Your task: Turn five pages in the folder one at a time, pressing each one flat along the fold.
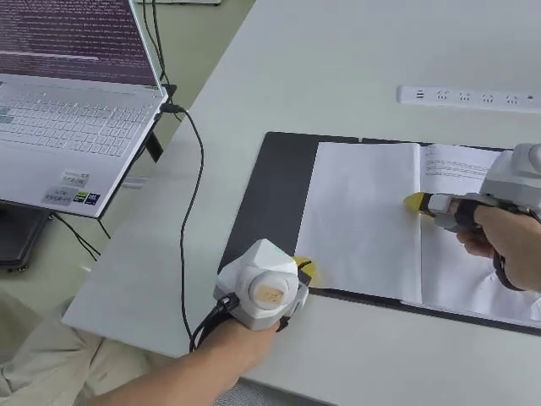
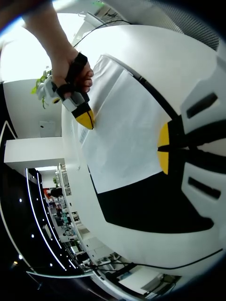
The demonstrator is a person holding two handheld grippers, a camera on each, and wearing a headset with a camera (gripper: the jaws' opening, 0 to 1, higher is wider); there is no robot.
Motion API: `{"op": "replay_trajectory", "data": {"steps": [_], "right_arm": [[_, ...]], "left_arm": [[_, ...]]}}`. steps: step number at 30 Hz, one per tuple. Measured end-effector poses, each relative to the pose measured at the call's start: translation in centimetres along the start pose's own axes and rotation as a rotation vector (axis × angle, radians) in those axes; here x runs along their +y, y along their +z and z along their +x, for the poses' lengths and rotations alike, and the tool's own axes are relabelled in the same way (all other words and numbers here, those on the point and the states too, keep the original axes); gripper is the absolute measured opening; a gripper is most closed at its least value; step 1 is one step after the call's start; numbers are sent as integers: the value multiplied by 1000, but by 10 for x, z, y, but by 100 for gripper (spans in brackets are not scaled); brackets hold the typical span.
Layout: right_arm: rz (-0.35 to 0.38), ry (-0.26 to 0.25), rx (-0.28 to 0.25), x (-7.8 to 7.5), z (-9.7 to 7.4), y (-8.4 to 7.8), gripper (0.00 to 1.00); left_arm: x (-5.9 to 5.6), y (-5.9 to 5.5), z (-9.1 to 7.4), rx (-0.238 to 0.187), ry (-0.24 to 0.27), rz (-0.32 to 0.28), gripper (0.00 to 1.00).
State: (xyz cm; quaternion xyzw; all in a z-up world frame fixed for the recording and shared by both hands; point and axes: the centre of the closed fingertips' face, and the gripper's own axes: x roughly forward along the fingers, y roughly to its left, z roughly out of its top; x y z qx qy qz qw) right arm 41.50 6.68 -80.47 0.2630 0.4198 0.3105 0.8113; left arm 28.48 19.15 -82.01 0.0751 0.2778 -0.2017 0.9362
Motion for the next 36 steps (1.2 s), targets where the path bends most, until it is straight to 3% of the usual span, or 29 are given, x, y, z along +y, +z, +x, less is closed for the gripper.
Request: {"op": "replay_trajectory", "data": {"steps": [16,36], "right_arm": [[41,4,-30,-6,7,16,0],[115,2,-85,-19,20,47,0]], "left_arm": [[0,0,0,-6,11,-11,0],[0,-1,0,-10,15,-15,0]]}}
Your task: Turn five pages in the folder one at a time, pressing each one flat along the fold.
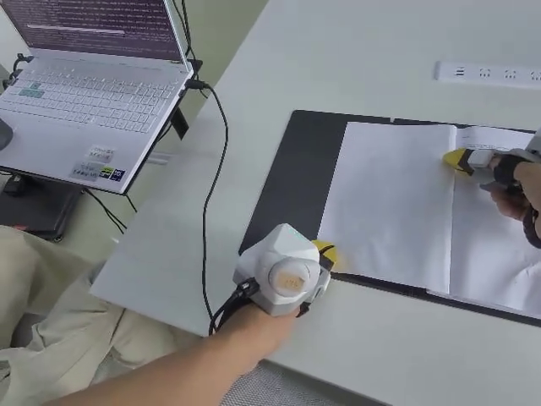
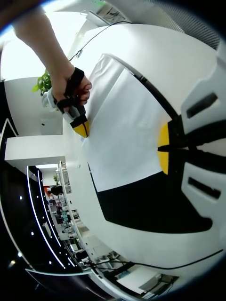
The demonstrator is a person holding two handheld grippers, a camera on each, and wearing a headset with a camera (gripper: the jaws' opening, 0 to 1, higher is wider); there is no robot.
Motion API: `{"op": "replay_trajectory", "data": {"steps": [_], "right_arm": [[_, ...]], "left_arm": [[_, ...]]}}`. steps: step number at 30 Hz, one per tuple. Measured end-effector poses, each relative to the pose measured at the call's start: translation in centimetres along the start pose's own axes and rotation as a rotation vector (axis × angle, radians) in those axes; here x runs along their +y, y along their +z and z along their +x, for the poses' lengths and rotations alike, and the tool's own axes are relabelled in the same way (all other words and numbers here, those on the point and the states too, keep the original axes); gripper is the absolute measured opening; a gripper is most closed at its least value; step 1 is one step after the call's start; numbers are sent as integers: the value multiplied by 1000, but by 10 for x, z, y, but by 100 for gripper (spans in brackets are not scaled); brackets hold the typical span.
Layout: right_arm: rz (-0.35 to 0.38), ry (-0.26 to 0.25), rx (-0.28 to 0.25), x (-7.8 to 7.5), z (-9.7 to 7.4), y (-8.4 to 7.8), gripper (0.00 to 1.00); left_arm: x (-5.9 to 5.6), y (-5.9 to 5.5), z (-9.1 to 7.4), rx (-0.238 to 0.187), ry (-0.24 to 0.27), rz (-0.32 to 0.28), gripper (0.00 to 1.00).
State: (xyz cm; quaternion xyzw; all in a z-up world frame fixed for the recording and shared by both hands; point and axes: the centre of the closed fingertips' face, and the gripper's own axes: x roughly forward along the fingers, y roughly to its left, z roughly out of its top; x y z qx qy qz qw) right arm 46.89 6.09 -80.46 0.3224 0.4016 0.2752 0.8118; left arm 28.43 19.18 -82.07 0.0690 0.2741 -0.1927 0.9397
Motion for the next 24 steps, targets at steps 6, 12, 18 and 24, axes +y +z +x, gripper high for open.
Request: {"op": "replay_trajectory", "data": {"steps": [6,12,18,24], "right_arm": [[24,5,-15,-1,5,7,0],[60,16,-31,-2,10,14,0],[97,24,-54,-5,14,22,0],[137,39,-77,-7,17,30,0]], "left_arm": [[0,0,0,-1,0,1,0],[0,0,0,-1,2,1,0],[0,0,1,-3,1,0,0],[-1,0,1,-4,0,1,0]]}}
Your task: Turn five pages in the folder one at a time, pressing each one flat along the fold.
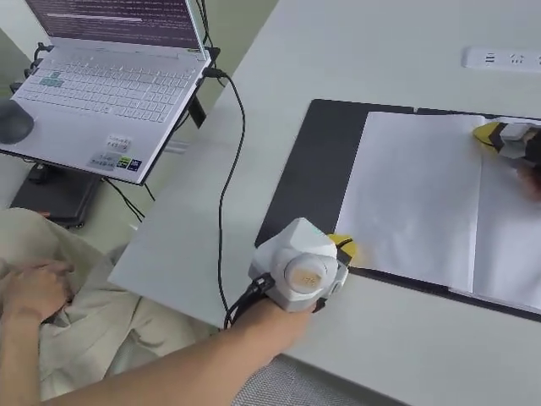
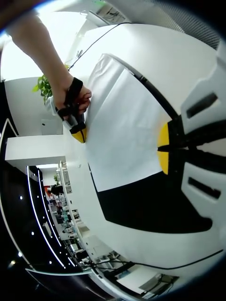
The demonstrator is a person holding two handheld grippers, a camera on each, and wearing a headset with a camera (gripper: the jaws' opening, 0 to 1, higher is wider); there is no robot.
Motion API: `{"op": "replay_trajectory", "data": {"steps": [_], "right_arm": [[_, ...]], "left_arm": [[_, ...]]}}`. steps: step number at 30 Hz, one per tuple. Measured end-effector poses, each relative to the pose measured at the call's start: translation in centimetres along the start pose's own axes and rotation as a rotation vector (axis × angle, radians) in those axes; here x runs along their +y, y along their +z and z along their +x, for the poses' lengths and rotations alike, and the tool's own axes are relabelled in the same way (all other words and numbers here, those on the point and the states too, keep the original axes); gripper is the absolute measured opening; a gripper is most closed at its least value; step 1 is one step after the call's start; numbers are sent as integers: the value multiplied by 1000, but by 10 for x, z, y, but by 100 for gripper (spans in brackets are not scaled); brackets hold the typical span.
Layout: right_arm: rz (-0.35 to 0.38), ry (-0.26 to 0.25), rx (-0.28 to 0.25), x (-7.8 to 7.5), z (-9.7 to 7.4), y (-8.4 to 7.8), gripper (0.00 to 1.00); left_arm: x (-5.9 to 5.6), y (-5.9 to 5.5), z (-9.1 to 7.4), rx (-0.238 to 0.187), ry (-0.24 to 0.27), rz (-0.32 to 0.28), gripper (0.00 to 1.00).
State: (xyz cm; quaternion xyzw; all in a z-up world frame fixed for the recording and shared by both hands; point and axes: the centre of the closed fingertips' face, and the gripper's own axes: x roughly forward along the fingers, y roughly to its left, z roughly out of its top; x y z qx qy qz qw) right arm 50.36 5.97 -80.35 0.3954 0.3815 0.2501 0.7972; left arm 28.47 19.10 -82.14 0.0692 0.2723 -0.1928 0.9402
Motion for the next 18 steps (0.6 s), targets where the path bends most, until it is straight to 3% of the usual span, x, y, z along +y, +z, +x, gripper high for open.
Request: {"op": "replay_trajectory", "data": {"steps": [18], "right_arm": [[88,4,-94,-1,10,22,0]], "left_arm": [[0,1,-1,-5,0,-5,0]]}}
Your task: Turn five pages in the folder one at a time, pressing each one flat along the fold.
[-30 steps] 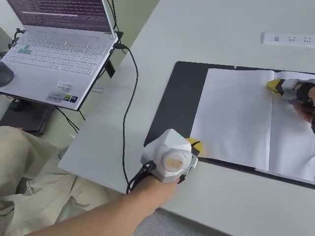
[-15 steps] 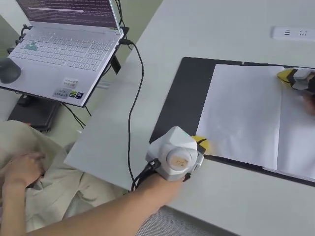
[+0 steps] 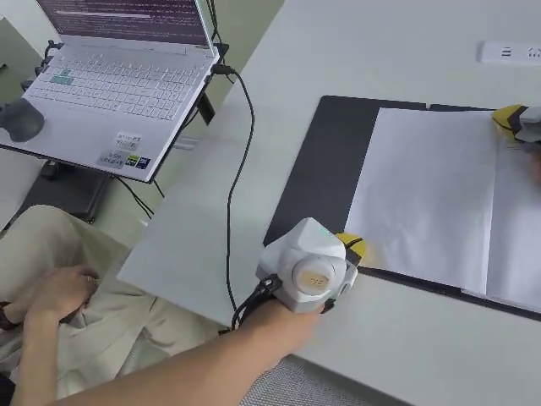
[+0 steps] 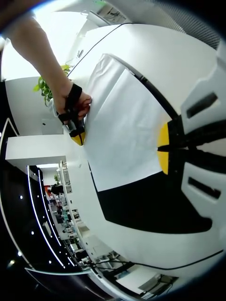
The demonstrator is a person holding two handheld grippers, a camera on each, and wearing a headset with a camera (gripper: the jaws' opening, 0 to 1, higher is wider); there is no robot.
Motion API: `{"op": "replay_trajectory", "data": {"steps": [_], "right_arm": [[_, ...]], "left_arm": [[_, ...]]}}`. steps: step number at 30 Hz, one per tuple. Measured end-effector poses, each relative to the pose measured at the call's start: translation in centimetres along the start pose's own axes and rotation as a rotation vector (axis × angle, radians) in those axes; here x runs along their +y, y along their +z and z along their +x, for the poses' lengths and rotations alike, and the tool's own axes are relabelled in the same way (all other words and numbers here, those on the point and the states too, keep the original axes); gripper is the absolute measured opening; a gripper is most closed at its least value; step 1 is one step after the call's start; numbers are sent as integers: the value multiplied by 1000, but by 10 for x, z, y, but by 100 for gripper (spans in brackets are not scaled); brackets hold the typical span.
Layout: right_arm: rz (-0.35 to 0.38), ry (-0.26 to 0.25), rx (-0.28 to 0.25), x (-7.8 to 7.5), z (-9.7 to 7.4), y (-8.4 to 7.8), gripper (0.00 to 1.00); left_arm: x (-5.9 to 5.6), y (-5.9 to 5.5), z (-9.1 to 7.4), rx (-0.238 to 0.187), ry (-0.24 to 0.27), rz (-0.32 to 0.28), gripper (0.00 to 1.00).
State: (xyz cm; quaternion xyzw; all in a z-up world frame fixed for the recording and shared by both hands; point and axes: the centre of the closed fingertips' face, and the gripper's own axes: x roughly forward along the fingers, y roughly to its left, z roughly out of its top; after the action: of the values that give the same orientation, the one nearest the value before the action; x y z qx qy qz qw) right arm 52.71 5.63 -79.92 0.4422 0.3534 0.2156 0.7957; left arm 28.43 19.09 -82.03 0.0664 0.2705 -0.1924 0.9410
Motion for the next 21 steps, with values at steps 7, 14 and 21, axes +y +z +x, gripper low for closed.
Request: {"op": "replay_trajectory", "data": {"steps": [7,14,21], "right_arm": [[29,-6,-20,-2,4,7,0],[20,-10,-1,-3,4,4,0],[10,1,50,-2,-1,-6,0]], "left_arm": [[0,0,-1,1,-1,0,0],[0,1,-1,2,-1,-2,0],[0,1,-1,2,-2,-1,0]]}}
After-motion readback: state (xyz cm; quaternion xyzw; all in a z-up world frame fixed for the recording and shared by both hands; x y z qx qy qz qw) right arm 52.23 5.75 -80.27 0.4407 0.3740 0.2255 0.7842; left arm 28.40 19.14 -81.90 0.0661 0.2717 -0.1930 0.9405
